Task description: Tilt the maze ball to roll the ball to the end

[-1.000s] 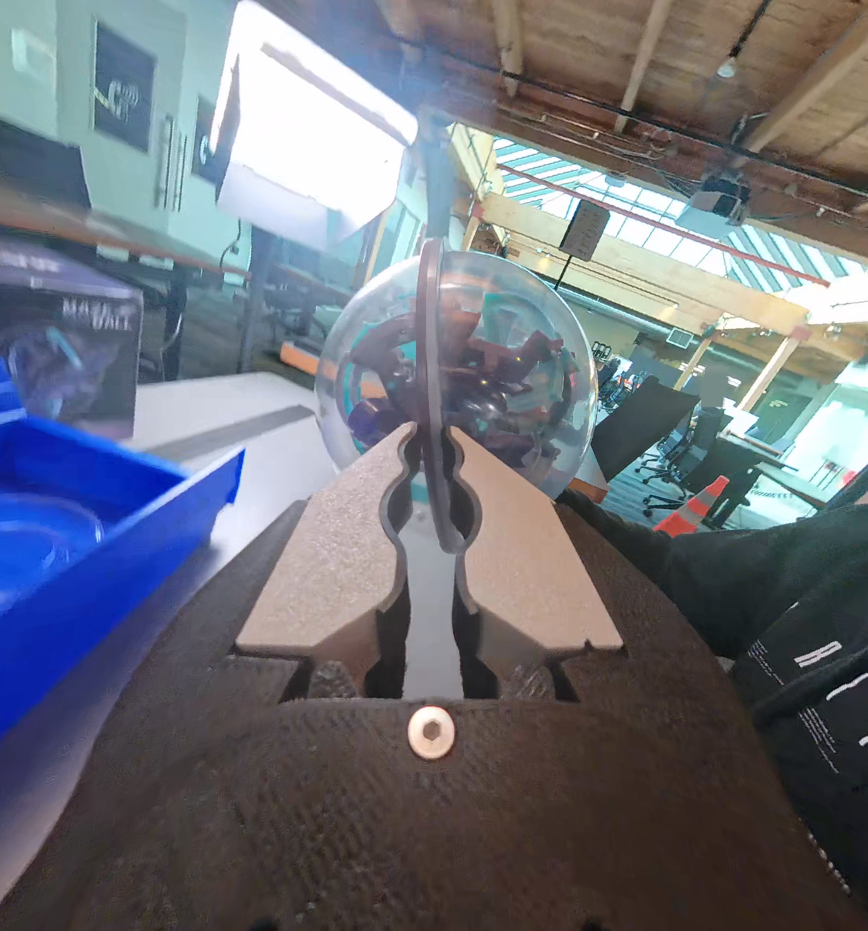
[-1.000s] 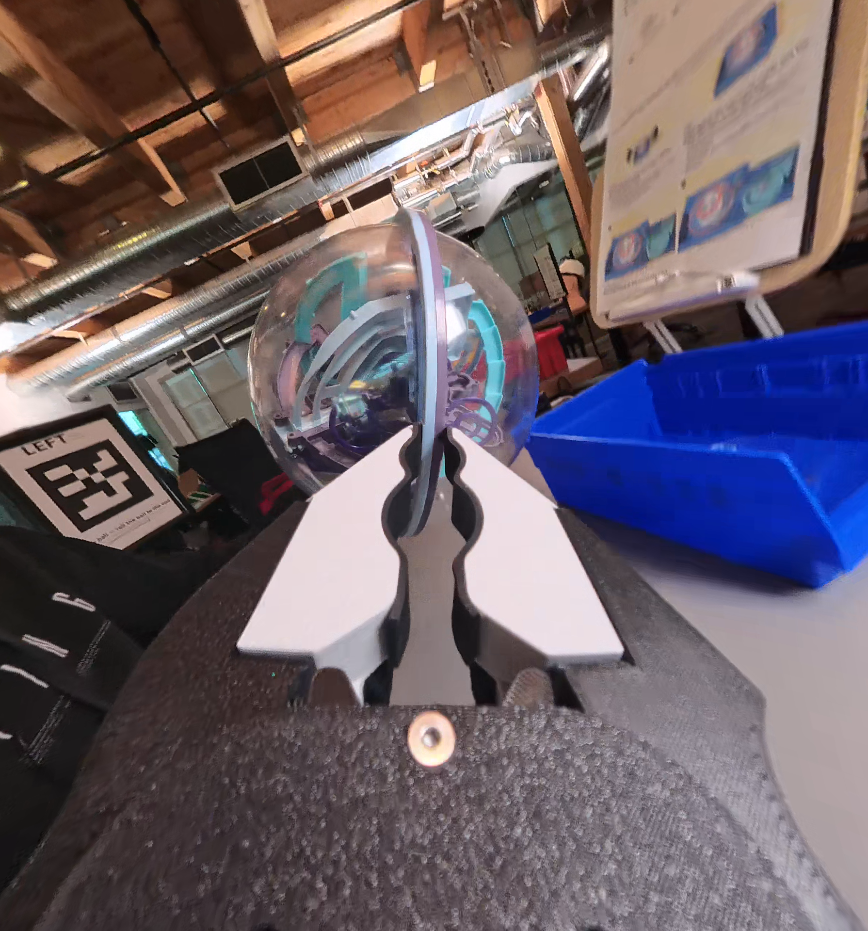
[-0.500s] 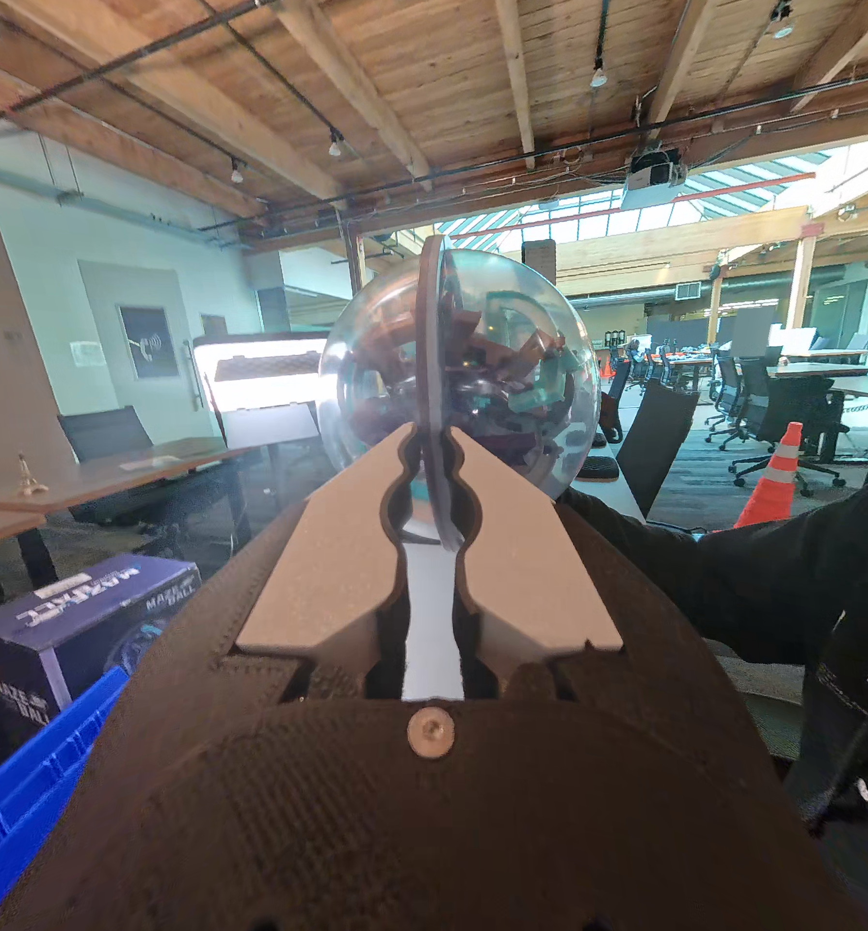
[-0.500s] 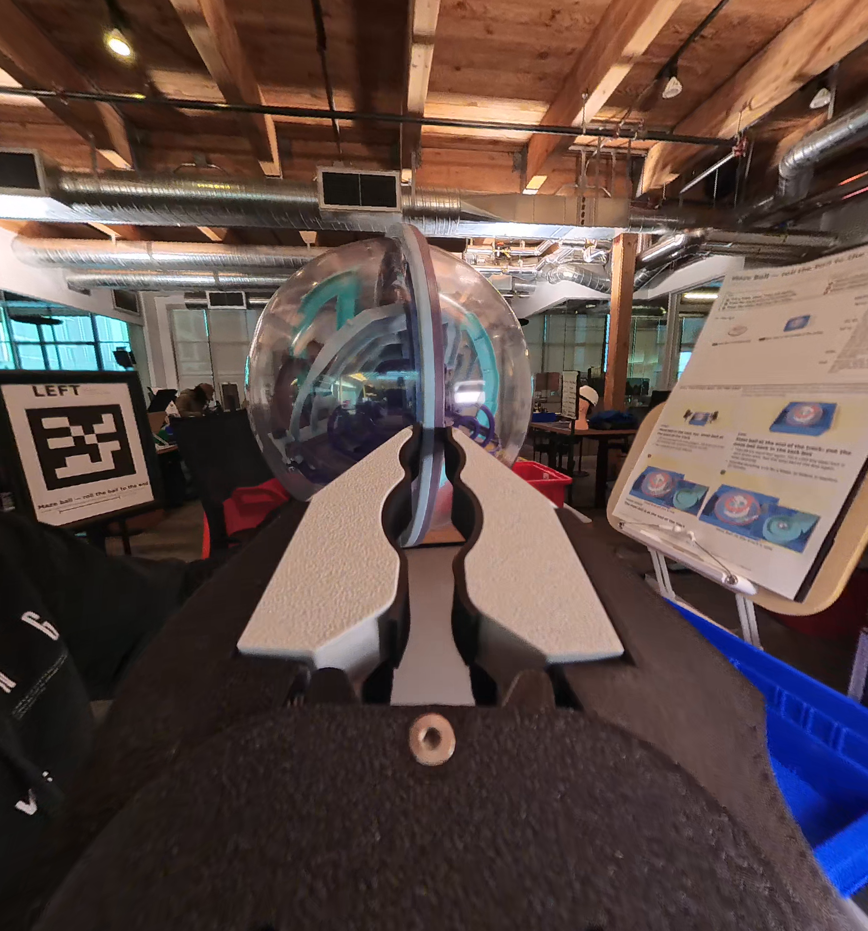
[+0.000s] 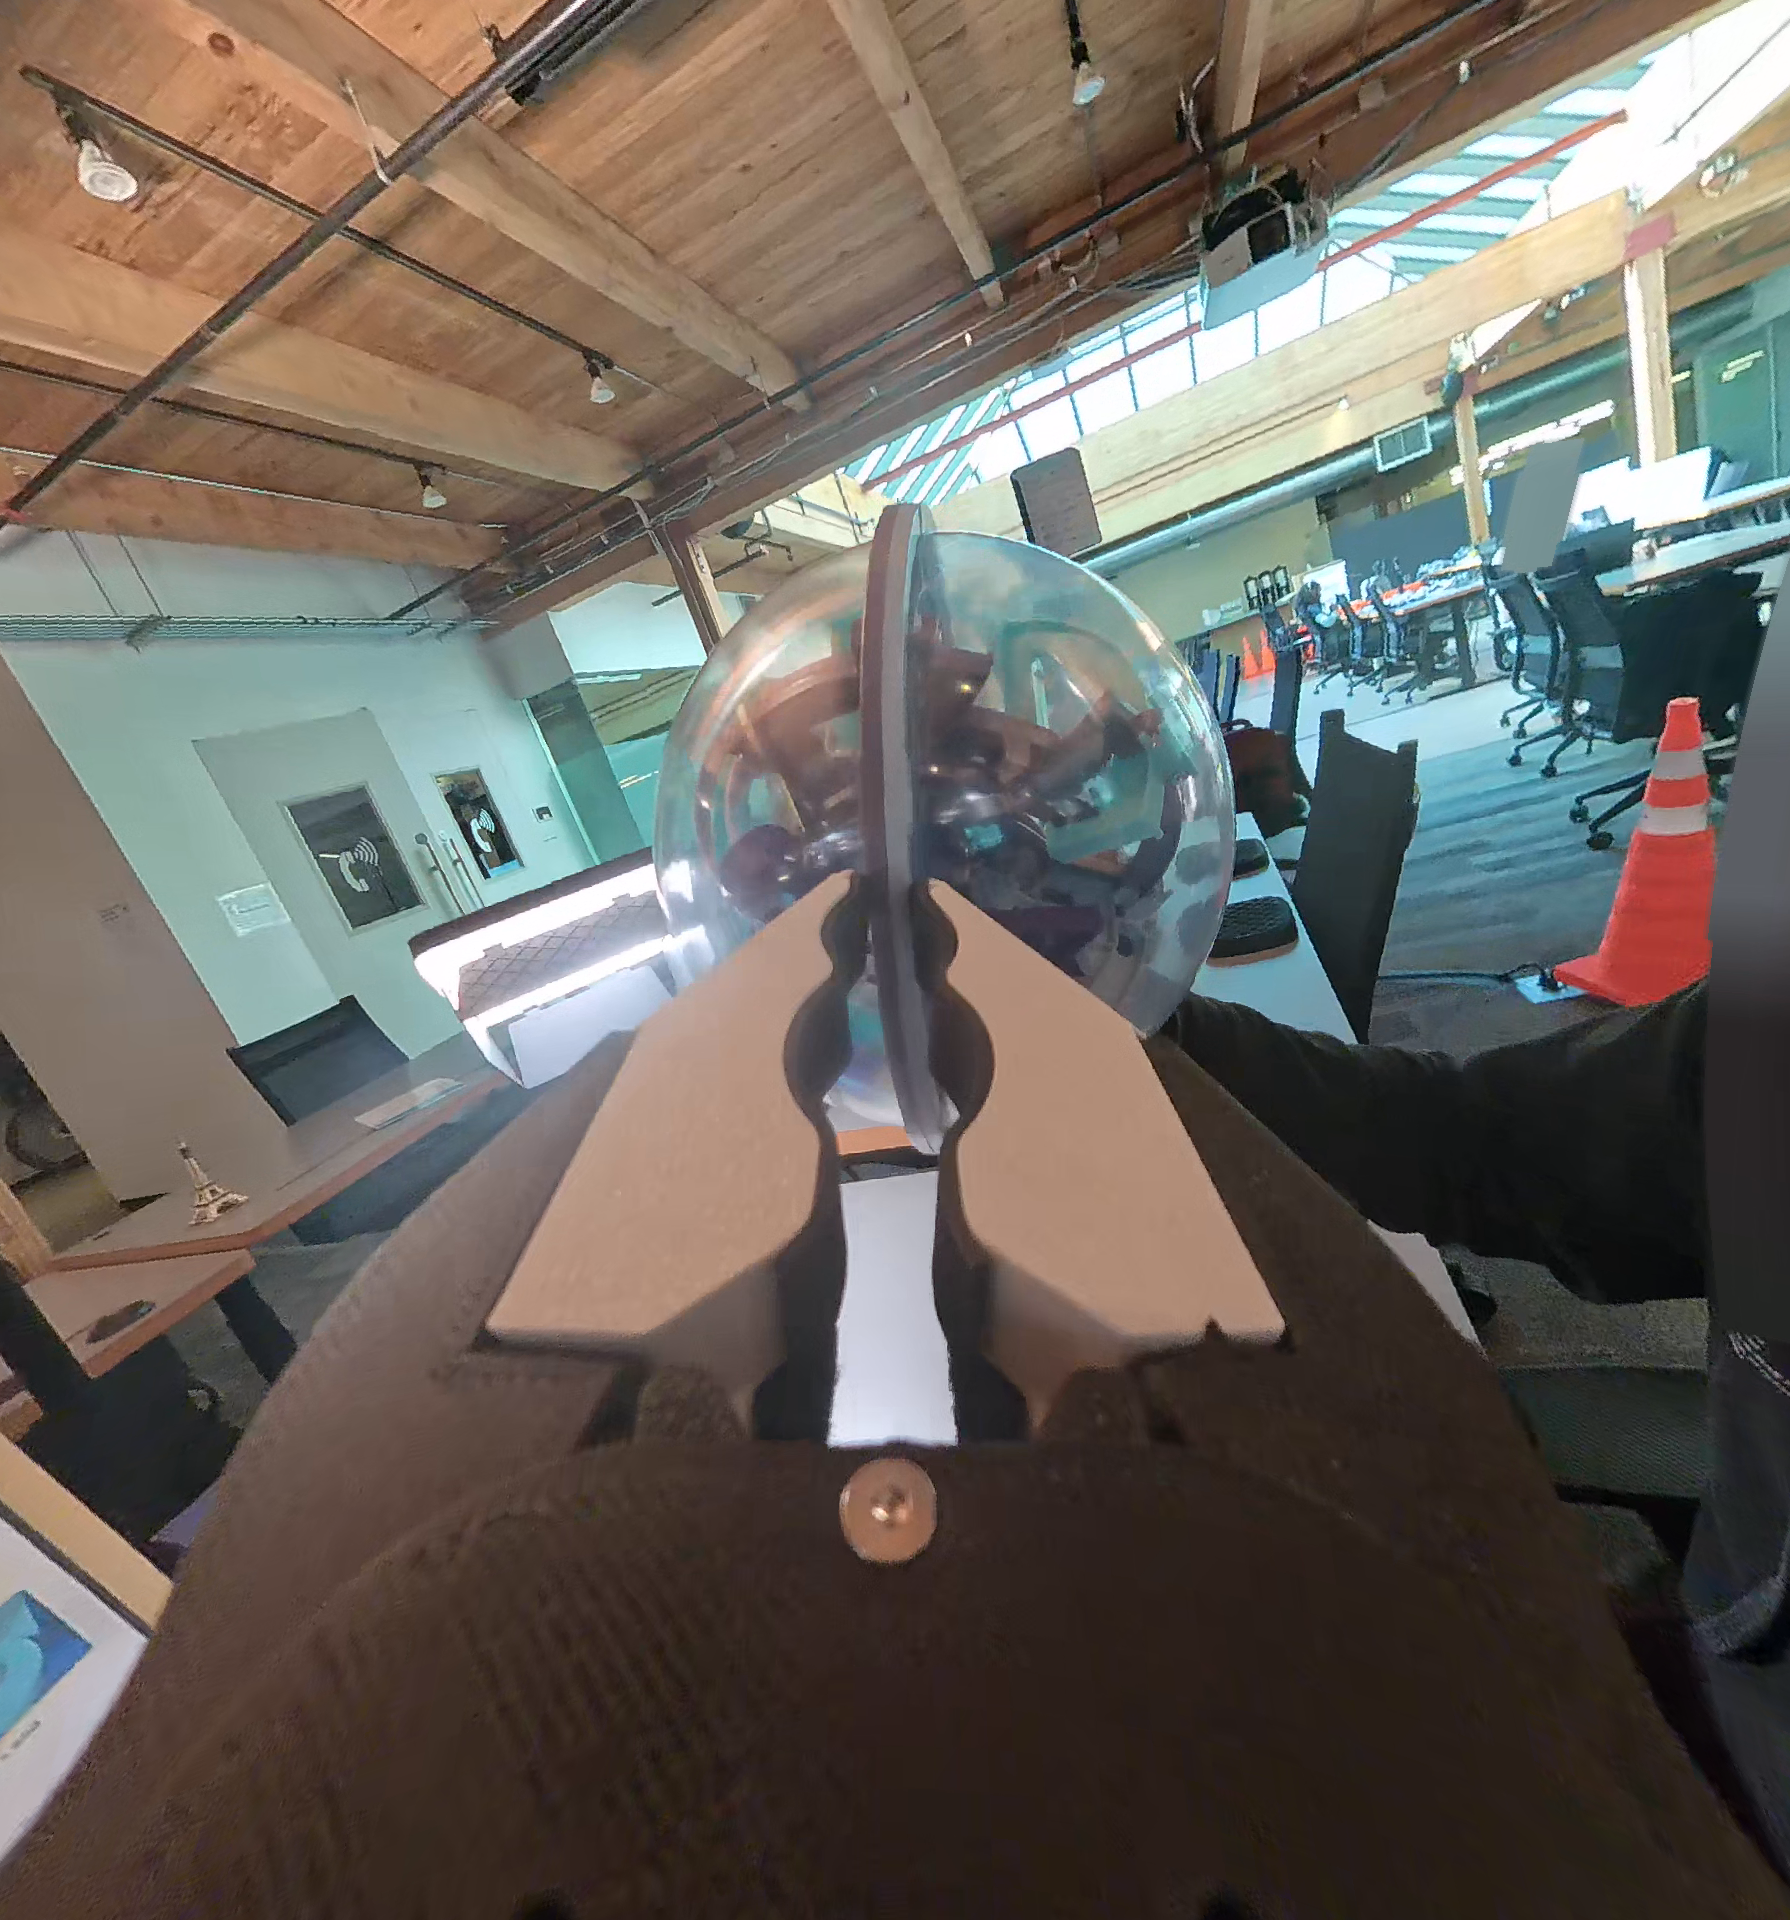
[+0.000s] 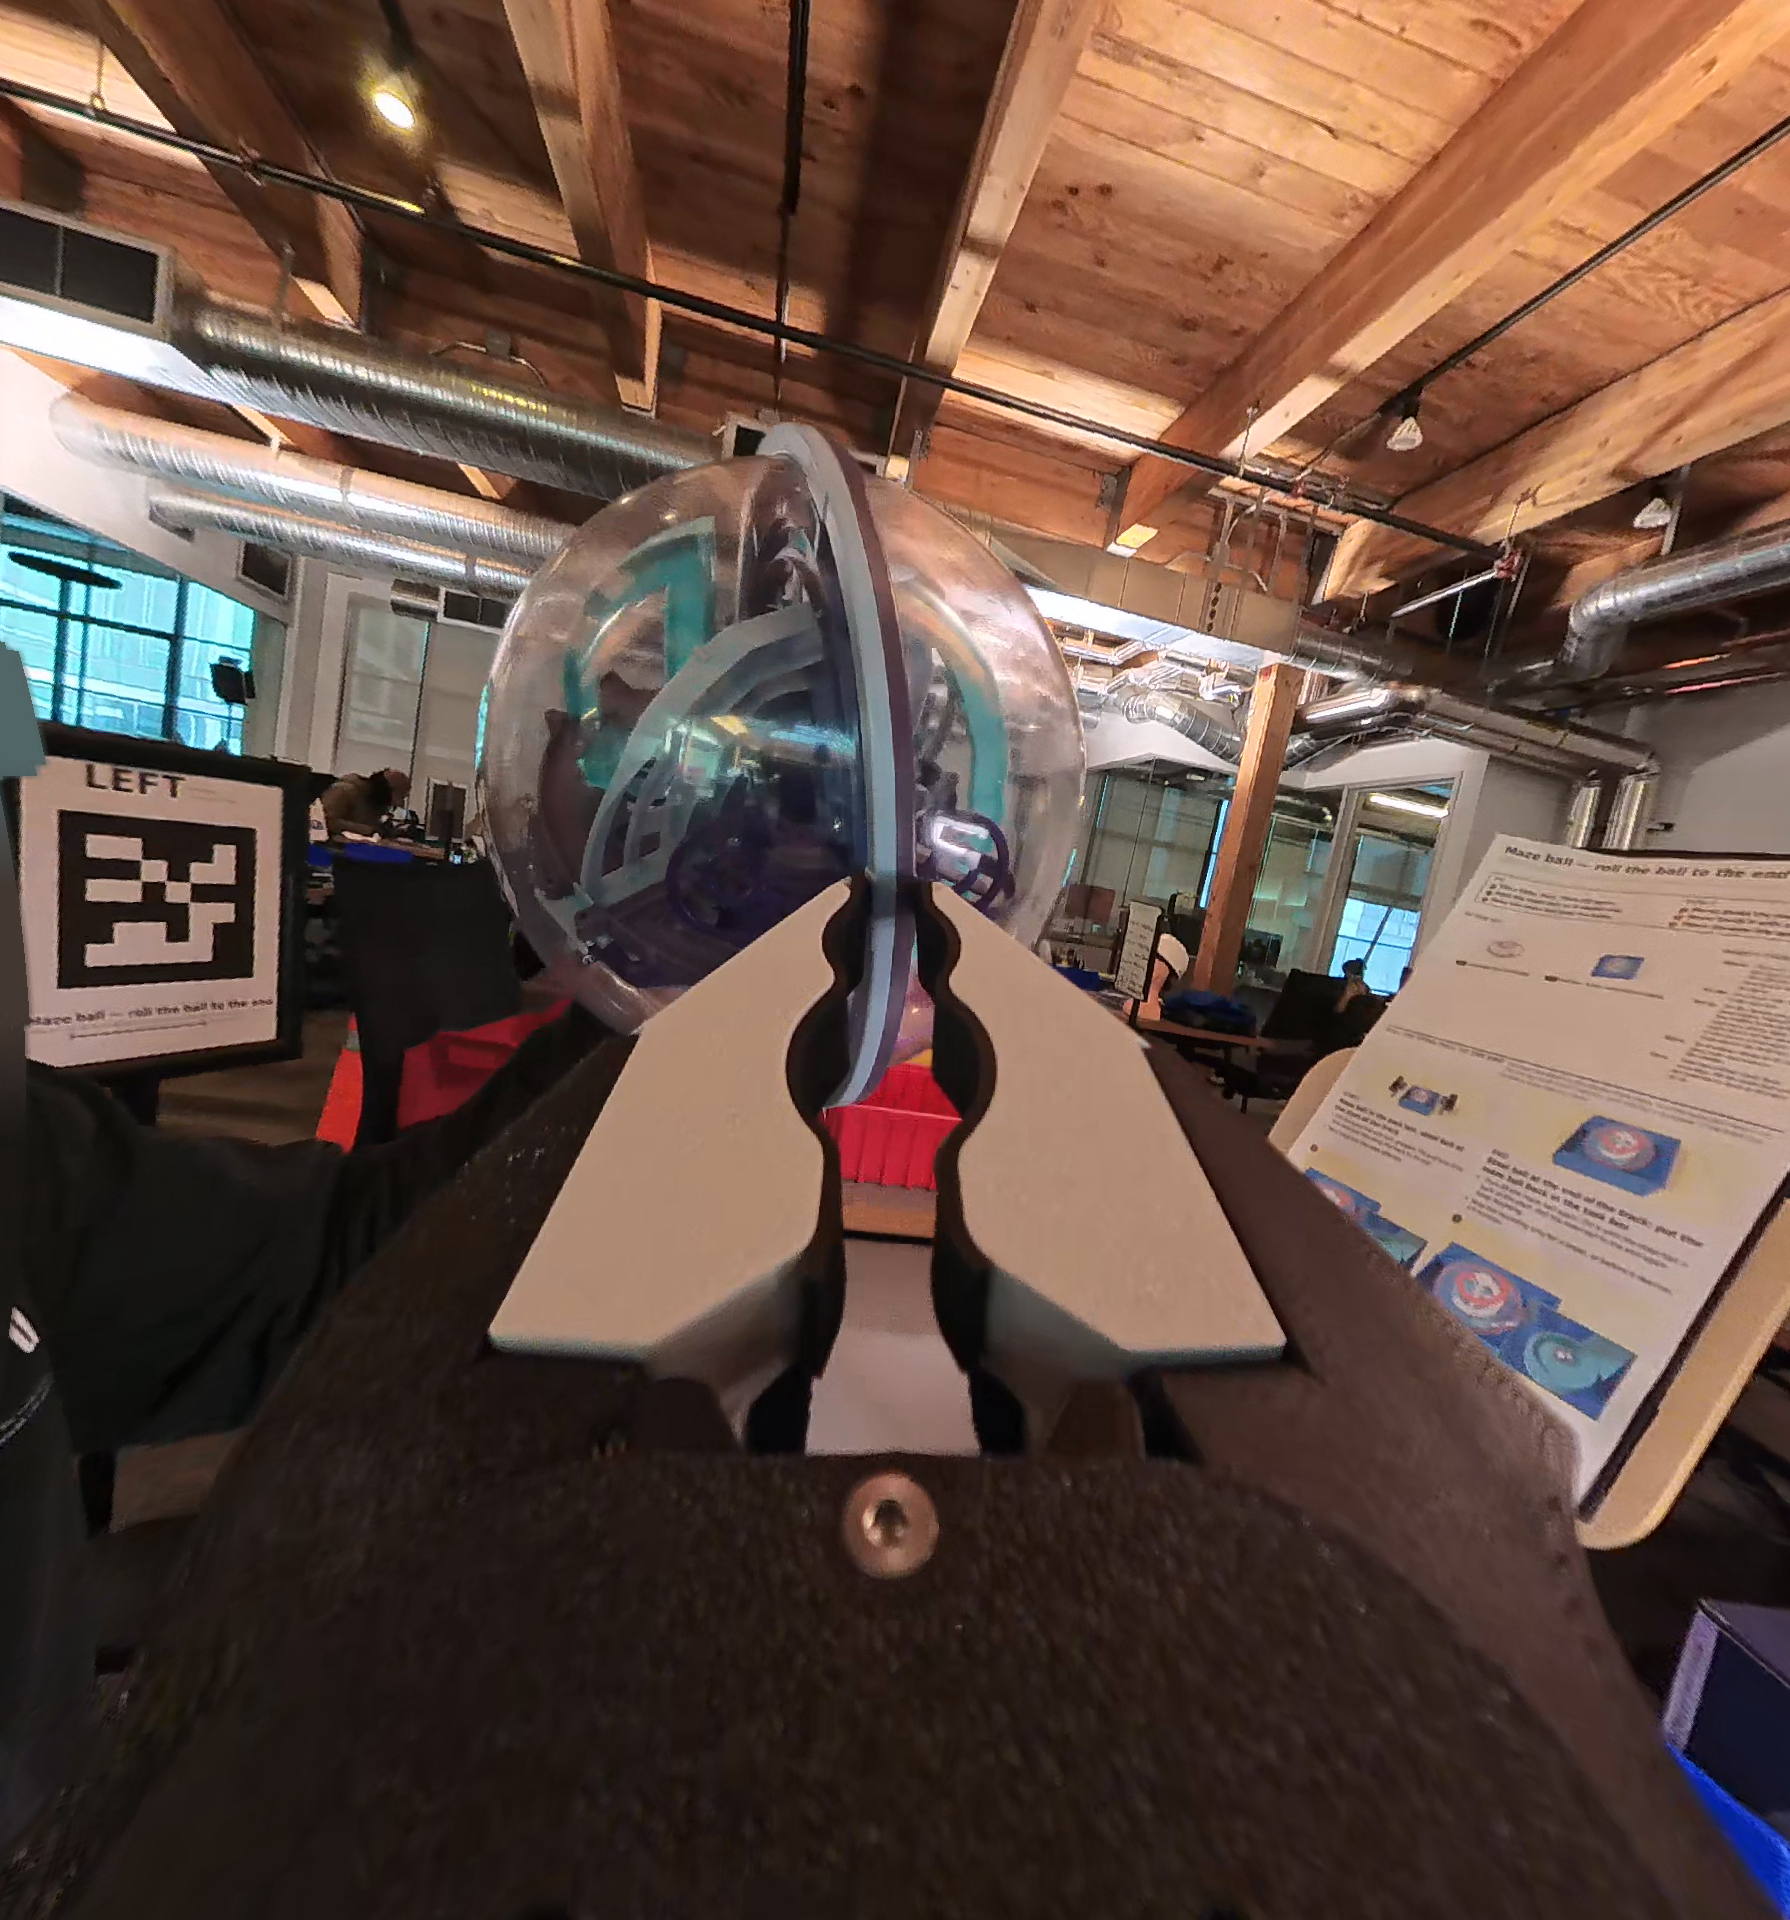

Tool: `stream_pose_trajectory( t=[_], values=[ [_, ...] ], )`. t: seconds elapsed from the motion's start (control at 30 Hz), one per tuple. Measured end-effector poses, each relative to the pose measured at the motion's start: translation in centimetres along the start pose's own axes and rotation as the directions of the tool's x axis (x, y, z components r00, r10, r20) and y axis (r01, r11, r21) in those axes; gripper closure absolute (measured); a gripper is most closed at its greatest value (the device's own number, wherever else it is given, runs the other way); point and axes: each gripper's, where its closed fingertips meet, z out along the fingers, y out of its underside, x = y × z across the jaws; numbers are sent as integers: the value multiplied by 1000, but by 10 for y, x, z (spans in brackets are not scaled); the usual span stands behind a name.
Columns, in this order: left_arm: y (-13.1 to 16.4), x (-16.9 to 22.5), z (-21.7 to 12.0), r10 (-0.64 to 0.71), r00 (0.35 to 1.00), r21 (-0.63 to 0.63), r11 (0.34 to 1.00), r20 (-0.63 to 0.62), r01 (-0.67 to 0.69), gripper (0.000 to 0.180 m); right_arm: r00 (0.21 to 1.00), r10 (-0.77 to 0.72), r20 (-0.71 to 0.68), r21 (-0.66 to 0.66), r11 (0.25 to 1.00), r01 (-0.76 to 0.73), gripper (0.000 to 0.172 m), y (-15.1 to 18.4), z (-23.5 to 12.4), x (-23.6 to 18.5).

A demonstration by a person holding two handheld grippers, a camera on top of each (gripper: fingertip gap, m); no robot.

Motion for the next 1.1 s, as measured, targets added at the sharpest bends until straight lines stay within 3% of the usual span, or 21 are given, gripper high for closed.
stream_pose_trajectory(
  t=[0.6, 1.1],
  values=[
    [-62, 26, 20, 53, 998, -109, 993, -14, -54, 174, 995, 102, 8, 83, 991, -103, 165, -2, 9, -22],
    [-56, 19, 30, -30, 999, -203, 979, 29, 35, 175, 965, 264, 12, 67, 962, -264, 165, 38, 7, -29]
  ],
)
